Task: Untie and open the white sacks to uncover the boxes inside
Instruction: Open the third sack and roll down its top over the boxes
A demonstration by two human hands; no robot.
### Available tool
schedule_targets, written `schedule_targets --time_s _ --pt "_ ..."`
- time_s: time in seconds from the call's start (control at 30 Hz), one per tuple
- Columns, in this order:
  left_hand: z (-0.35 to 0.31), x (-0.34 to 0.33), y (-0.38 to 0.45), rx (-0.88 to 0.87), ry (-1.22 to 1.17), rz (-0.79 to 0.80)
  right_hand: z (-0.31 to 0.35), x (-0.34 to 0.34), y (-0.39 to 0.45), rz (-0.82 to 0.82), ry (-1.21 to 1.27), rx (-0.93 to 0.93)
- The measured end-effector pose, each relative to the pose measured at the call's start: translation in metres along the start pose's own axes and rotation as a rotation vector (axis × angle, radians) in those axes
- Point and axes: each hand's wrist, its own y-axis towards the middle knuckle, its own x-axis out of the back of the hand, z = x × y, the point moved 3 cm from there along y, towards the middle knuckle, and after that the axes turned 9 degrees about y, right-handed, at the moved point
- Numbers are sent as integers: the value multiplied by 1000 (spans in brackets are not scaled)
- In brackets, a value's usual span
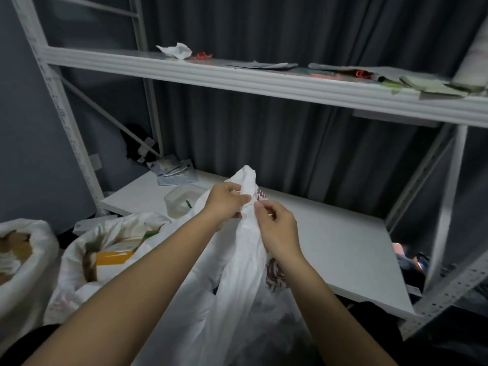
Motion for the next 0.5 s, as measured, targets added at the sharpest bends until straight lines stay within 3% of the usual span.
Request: schedule_targets --time_s 0.17,0.27,0.4,0.5 --pt "-21 -11 12 -90 34 18 7 13 6 44 54 -176" --pt "-35 -15 16 -126 60 54 10 16 11 18 275 -288" --pt "-52 -13 9 -60 138 288 21 19 24 1 545 -336" --pt "-66 -1 5 -75 189 300 37 15 34 52 820 -333"
